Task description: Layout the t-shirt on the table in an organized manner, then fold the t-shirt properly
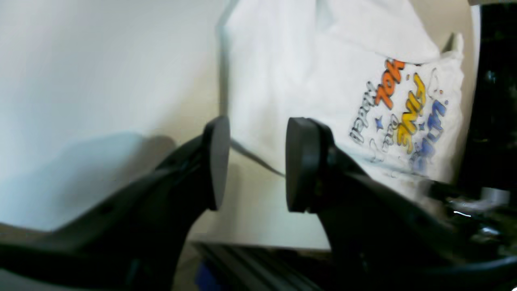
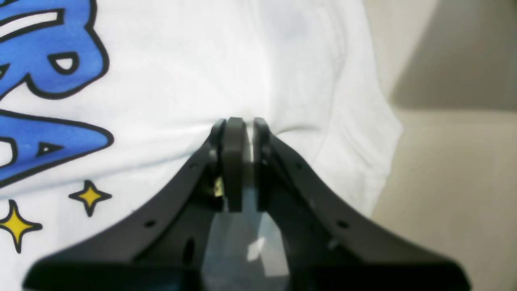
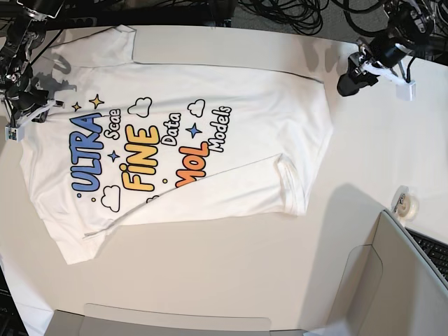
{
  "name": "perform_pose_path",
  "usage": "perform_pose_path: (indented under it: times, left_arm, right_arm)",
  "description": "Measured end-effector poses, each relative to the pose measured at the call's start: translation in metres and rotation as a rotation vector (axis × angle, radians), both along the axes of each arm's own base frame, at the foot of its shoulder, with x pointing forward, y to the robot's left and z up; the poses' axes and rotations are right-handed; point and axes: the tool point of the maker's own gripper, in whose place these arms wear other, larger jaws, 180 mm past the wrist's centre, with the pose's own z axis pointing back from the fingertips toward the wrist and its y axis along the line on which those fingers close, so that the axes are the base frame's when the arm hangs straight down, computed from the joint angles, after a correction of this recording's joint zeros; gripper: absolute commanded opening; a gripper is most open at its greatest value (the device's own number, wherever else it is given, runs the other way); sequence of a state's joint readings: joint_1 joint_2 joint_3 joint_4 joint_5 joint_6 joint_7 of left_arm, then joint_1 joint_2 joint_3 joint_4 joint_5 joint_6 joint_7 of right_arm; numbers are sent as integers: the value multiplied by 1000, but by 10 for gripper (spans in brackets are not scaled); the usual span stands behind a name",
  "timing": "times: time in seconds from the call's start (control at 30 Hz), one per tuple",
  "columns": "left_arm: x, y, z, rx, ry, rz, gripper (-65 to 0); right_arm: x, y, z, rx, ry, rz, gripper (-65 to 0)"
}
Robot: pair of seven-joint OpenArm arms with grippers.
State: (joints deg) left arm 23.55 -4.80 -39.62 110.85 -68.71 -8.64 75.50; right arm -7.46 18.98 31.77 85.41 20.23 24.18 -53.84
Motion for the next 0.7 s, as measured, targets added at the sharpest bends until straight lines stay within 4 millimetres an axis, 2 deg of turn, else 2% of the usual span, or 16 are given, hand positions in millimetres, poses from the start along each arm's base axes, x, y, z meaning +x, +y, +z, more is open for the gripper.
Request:
perform_pose_path:
  times: [0.1,0.2,0.4,0.7]
  left_arm:
    - [-3,-7,-5,-174,-11,5,-434]
    - [-9,-11,-22,-290,30,28,-434]
    - [-21,-14,-49,-379,100,83,-433]
    - [-18,-18,-55,-419,105,102,-433]
  right_arm:
    - [0,0,0,0,1,0,-604]
    - [0,0,0,1,1,0,-604]
    - [0,1,-1,2,-1,0,-604]
    - [1,7,-3,22,-25,-14,-604]
